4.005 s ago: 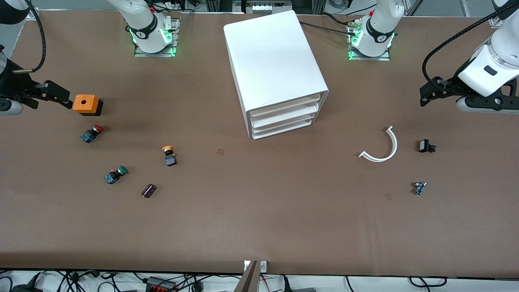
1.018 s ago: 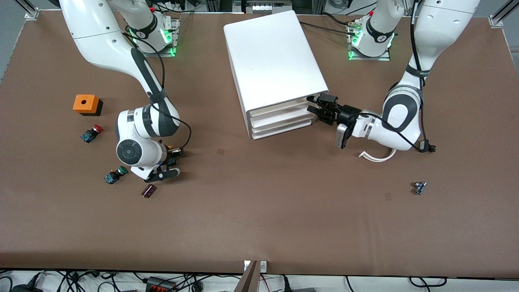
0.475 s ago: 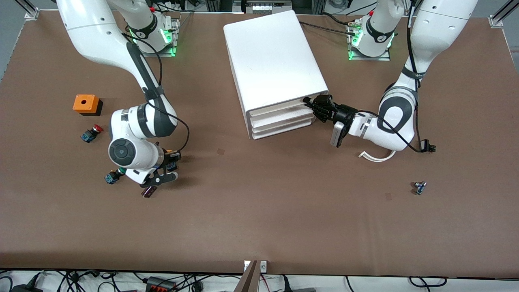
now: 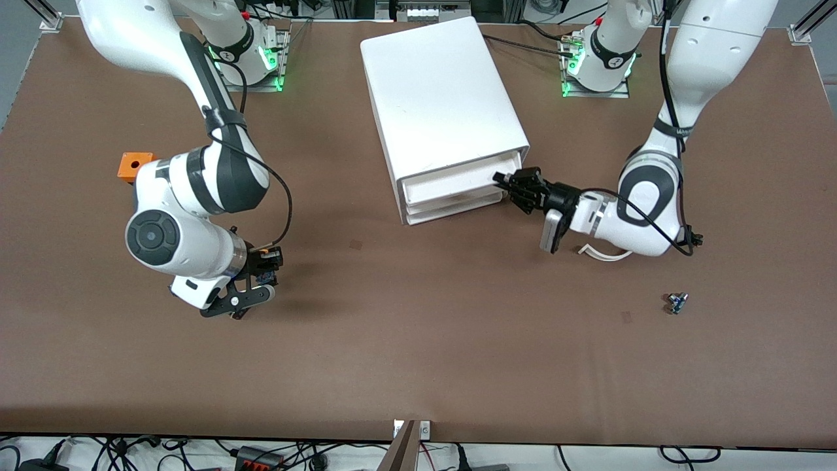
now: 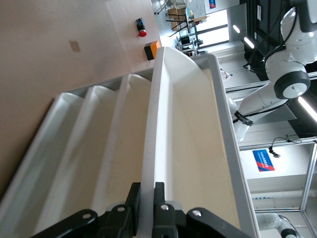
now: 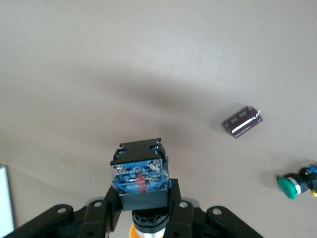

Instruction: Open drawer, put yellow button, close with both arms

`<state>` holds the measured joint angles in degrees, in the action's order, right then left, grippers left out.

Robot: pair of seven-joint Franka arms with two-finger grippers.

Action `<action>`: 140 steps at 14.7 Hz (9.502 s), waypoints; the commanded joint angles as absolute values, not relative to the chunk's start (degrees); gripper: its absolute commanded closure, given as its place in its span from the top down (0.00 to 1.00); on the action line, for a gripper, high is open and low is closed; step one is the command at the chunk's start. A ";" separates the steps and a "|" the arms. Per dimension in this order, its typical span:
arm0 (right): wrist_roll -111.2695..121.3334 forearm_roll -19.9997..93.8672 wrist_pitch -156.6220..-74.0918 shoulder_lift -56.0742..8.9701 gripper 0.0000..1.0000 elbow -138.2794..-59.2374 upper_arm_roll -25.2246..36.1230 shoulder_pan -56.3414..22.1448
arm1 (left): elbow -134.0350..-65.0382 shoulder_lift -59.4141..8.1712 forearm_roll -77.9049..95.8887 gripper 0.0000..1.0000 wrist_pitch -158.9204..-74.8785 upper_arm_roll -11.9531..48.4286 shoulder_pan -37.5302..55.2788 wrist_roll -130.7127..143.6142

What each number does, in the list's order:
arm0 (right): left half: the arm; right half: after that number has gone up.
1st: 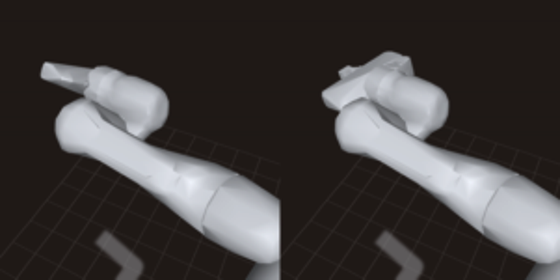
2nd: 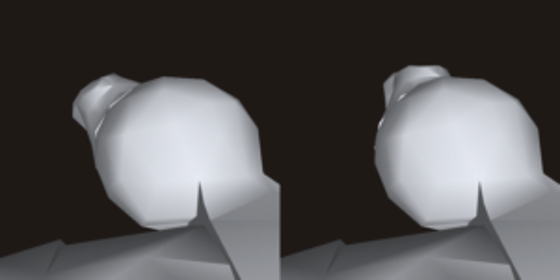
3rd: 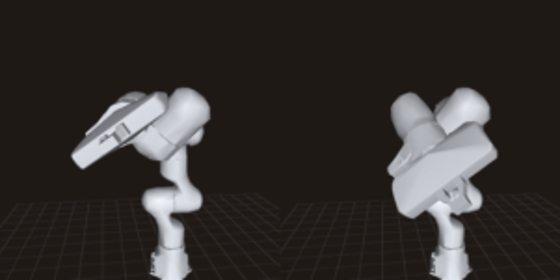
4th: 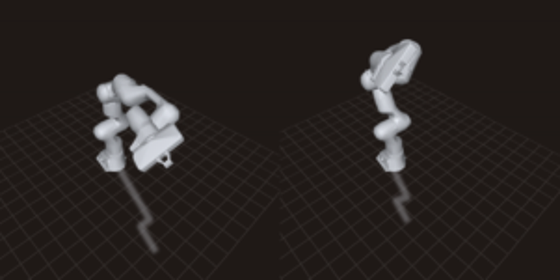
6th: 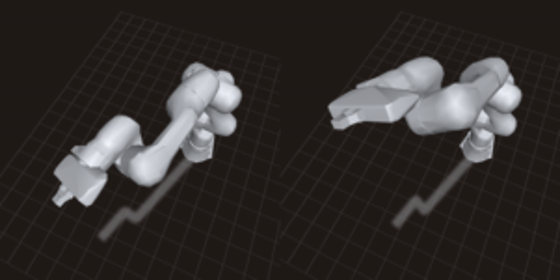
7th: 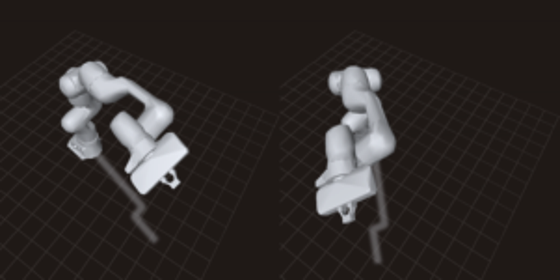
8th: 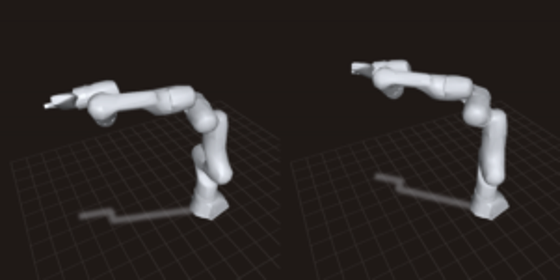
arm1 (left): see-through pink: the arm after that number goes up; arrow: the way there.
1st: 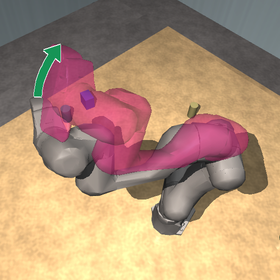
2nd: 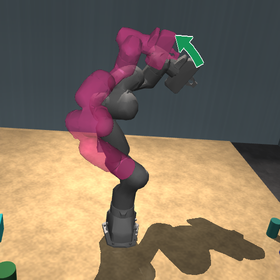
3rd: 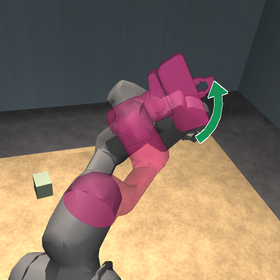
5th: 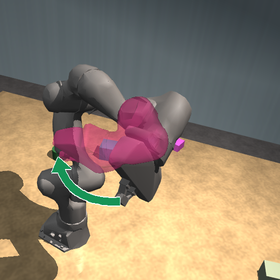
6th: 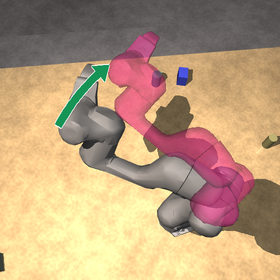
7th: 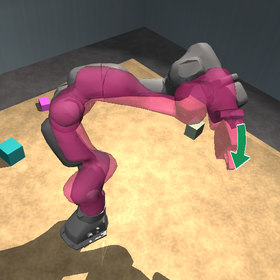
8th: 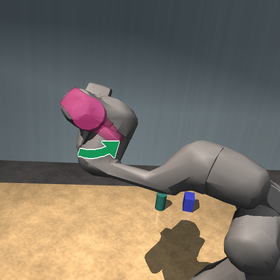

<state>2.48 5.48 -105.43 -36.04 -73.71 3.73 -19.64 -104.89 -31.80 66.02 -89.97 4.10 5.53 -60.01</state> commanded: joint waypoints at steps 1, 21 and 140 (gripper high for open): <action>2.03 5.98 -102.31 -36.56 0.00 -68.22 3.78 -22.57 | -92.75 -39.01 61.10 0.00 -90.35 3.78 4.31 -55.56; -32.08 5.62 -113.64 -39.46 0.00 -58.45 4.04 -48.33 | -71.98 -33.50 26.04 1.00 -74.18 3.96 0.79 -8.56; 2.11 -1.67 -95.62 -1.41 1.00 -94.22 1.49 1.32 | -99.14 2.11 -0.88 1.00 -99.41 3.25 1.93 -2.64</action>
<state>2.24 -0.80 -94.46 -1.99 -93.27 2.39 0.68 -93.67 -2.15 -1.09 -96.64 3.79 1.06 -0.73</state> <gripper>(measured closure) 0.000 0.000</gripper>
